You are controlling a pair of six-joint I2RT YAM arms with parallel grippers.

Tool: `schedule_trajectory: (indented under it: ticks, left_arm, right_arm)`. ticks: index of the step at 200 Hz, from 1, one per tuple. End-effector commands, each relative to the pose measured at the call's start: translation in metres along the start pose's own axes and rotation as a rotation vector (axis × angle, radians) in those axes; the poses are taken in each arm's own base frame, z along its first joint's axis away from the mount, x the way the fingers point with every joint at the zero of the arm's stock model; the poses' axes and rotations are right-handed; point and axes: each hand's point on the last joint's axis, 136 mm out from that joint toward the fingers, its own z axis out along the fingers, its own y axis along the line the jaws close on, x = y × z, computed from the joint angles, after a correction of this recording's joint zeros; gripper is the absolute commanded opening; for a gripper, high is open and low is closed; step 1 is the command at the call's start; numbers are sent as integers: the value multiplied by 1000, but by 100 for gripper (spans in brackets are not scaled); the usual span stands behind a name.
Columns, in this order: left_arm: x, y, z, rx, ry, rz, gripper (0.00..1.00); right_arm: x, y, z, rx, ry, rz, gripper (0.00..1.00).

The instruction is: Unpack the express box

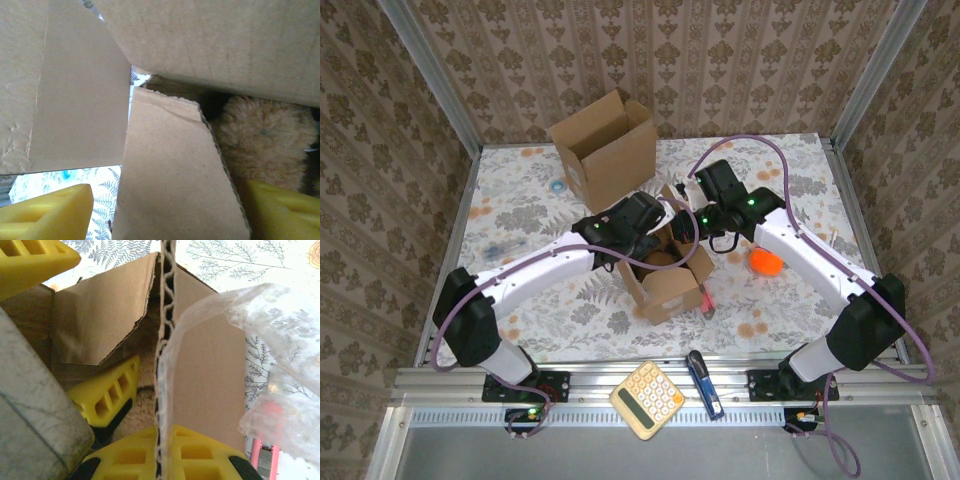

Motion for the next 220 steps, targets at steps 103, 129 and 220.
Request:
schedule_trajectory:
  ticks: [103, 129, 220]
  left_arm:
    - [2, 33, -19, -87, 56, 6, 0]
    - [-2, 42, -31, -63, 60, -5, 0]
    - [4, 68, -53, 42, 88, -102, 0]
  right_arm:
    - [-11, 10, -11, -52, -66, -13, 0]
    - [-9, 10, -14, -55, -63, -26, 5]
    - [-10, 29, -62, -114, -163, -179, 93]
